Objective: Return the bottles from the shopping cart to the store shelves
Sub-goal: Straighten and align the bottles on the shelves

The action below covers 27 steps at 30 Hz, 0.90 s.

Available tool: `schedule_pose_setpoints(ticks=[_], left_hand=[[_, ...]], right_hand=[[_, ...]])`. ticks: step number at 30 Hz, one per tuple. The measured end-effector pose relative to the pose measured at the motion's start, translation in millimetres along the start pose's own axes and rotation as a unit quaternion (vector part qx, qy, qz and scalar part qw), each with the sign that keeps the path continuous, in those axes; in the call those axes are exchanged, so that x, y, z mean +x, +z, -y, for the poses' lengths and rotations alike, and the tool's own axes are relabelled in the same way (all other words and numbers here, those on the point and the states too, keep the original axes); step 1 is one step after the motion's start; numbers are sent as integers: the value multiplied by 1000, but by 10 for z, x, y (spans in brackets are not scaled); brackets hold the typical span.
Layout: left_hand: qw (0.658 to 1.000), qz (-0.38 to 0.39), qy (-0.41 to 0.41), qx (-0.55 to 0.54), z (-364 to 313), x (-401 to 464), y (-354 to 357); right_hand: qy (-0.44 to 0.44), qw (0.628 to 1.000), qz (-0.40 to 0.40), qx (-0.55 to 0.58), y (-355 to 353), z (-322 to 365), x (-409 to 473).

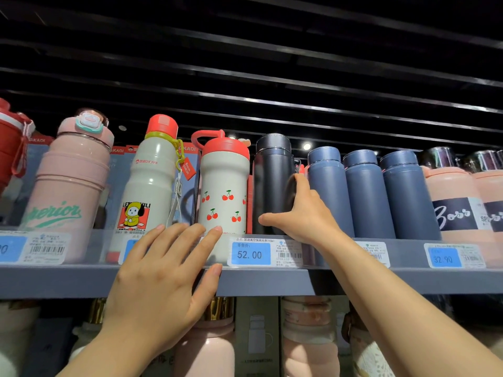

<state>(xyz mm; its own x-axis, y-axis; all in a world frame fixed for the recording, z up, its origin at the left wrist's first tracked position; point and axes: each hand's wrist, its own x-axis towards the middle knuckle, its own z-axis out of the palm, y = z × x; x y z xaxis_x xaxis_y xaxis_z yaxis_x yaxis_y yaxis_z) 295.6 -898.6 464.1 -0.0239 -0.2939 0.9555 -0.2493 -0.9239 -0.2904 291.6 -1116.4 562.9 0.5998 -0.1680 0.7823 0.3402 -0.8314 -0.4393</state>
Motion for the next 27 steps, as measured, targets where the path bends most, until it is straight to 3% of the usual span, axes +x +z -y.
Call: schedule_pose_setpoints(ticks=[5, 11, 16, 27], left_hand=[[998, 47, -16, -24, -16, 11, -62], [999, 42, -1, -7, -279, 247, -84], [997, 76, -14, -27, -352, 314, 7], [996, 80, -15, -25, -352, 330, -2]], right_hand=[[-9, 1000, -3, -26, -51, 5, -72], [-49, 980, -171, -94, -442, -281, -40], [30, 986, -117, -114, -506, -577, 104], [50, 984, -85, -145, -387, -643, 218]])
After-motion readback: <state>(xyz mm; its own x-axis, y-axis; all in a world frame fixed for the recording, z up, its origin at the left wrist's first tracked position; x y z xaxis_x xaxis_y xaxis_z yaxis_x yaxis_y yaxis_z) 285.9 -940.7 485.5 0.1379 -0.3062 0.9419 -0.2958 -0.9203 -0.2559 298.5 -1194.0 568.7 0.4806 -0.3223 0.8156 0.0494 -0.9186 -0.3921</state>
